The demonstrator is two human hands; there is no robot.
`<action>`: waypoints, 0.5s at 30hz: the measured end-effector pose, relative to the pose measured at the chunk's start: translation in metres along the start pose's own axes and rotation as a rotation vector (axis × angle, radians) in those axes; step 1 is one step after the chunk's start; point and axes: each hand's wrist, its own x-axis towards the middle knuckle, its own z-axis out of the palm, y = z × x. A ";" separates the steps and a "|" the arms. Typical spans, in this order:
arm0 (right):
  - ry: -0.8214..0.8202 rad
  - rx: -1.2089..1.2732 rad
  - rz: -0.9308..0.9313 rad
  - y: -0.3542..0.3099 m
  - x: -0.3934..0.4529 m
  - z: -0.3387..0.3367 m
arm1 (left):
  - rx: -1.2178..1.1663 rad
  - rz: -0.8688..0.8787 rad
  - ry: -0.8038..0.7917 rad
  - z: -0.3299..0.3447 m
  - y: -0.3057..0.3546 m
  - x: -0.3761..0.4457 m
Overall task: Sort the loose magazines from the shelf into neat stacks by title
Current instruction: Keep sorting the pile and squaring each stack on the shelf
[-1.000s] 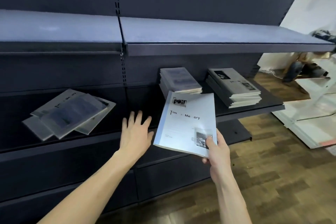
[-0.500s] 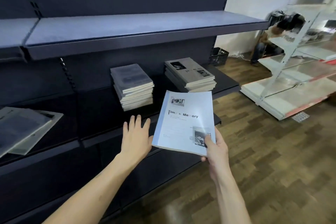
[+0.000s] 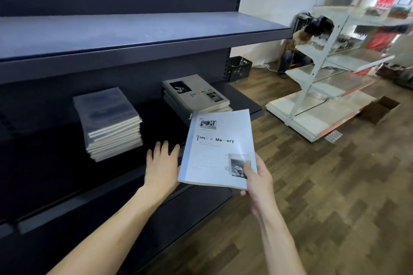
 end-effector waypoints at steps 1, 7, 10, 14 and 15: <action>0.004 -0.011 0.004 -0.002 0.008 -0.001 | -0.003 -0.001 -0.002 0.003 0.004 0.009; 0.004 -0.072 0.021 -0.014 0.061 0.001 | -0.054 -0.045 -0.022 0.015 0.017 0.066; -0.013 -0.090 0.024 -0.021 0.080 0.008 | -0.067 -0.097 -0.058 0.015 0.014 0.086; -0.055 -0.079 0.044 -0.026 0.104 0.016 | -0.114 -0.129 -0.067 0.015 0.004 0.107; -0.066 -0.073 0.048 -0.028 0.111 0.019 | -0.127 -0.138 -0.078 0.015 0.002 0.112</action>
